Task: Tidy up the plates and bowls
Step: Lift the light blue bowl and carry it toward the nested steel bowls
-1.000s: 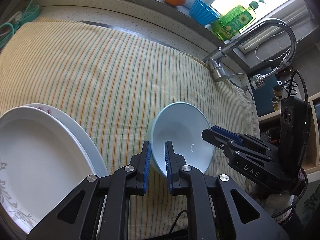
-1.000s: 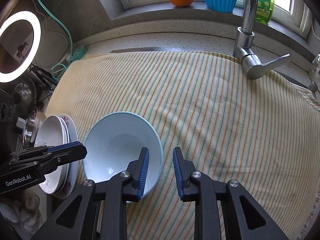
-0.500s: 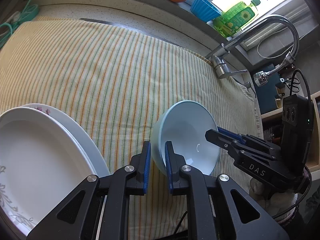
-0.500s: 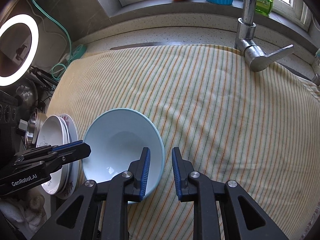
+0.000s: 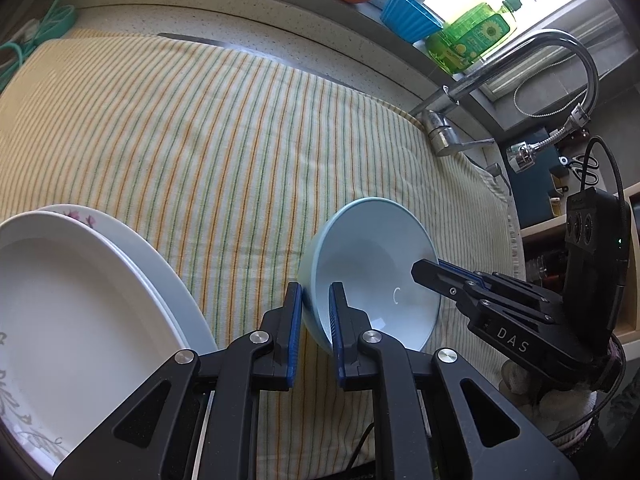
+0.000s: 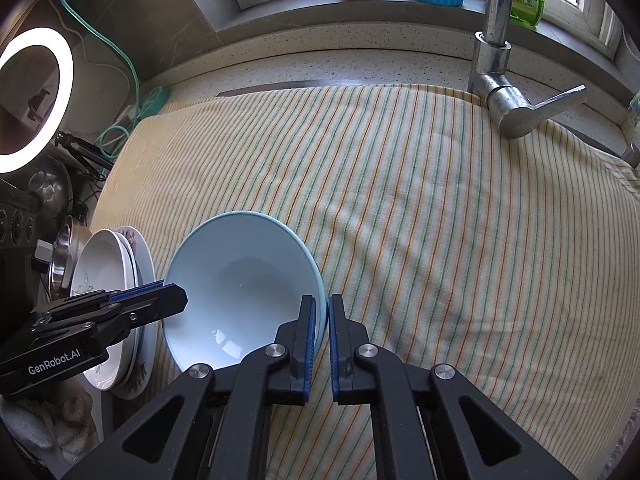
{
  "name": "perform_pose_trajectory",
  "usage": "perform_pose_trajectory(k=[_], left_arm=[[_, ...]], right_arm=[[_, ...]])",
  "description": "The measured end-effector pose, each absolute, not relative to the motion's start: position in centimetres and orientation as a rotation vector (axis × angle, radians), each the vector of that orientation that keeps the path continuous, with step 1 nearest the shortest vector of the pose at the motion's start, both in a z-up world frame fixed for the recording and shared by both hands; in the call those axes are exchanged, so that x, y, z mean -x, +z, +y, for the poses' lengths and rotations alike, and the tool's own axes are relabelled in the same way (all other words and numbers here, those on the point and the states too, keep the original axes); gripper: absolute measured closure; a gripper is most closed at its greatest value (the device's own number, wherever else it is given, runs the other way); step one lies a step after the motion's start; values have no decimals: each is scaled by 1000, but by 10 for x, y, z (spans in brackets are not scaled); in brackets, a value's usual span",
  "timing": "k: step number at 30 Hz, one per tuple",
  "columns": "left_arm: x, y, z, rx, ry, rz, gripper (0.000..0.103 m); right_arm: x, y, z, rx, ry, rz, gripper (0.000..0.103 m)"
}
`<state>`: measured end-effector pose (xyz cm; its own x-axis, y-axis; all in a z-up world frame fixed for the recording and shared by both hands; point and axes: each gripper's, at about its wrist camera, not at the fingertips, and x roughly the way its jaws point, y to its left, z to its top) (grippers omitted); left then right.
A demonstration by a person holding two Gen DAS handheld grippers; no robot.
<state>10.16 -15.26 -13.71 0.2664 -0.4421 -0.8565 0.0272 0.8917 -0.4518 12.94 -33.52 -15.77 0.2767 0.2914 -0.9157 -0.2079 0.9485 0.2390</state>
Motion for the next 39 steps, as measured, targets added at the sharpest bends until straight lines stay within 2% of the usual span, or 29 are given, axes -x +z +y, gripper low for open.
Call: perform_pose_trajectory(k=[19,39], left_arm=[[-86,-104,-114,434,-287,1168,91],[-53,-74,-30,545,-147,1056,91]], right_arm=[[-133,-121,-304,-48,373,1169,97],[-126,-87,-208,28,513,1090,97]])
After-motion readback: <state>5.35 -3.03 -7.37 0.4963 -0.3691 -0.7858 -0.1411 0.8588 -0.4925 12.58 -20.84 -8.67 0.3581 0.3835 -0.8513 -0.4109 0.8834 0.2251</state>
